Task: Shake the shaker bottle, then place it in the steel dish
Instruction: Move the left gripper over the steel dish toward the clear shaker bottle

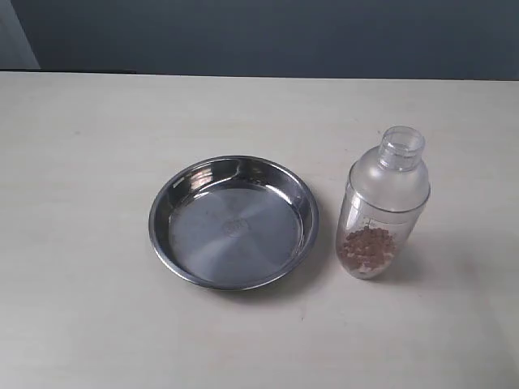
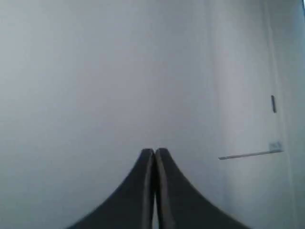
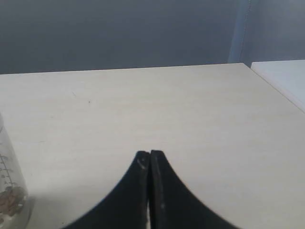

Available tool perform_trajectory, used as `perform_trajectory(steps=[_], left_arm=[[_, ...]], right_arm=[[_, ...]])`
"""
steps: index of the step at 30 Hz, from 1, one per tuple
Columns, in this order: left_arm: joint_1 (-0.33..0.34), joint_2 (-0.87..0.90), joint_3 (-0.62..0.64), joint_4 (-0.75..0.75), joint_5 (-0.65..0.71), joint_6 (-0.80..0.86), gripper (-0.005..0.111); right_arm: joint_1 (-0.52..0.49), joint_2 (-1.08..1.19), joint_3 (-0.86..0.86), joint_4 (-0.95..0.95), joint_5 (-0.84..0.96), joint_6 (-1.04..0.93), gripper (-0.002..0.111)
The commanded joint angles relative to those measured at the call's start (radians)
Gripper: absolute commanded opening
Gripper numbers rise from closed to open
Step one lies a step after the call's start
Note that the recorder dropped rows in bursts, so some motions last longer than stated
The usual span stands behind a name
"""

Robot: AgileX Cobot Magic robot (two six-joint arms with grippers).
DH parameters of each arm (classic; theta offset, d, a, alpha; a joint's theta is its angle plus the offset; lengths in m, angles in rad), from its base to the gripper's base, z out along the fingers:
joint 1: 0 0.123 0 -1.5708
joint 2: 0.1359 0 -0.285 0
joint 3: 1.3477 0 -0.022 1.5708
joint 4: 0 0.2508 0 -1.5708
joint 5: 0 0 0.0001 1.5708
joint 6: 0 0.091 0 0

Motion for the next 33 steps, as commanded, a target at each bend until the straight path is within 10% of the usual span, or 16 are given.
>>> perform_trajectory(steps=[1,5,14,21,33], left_arm=[[-0.003,0.361,-0.044,0.222,-0.161,-0.248,0.001],[-0.007,0.655,-0.044,0.405,-0.479,-0.33,0.001],[-0.123,0.866,-0.045,0.365,-0.521,-0.203,0.027],[-0.149,0.981,-0.134,0.519,-0.573,-0.096,0.106],[-0.34,1.268,-0.432,0.535,-0.573,-0.143,0.106]], right_arm=[[-0.003,-0.005,0.001,0.0,-0.013,-0.002,-0.001],[-0.003,-0.005,0.001,0.0,-0.013,-0.002,-0.001],[-0.003,-0.005,0.001,0.0,-0.013,-0.002,-0.001],[-0.003,-0.005,0.001,0.0,-0.013,-0.002,-0.001],[-0.003,-0.005,0.001,0.0,-0.013,-0.002,-0.001]])
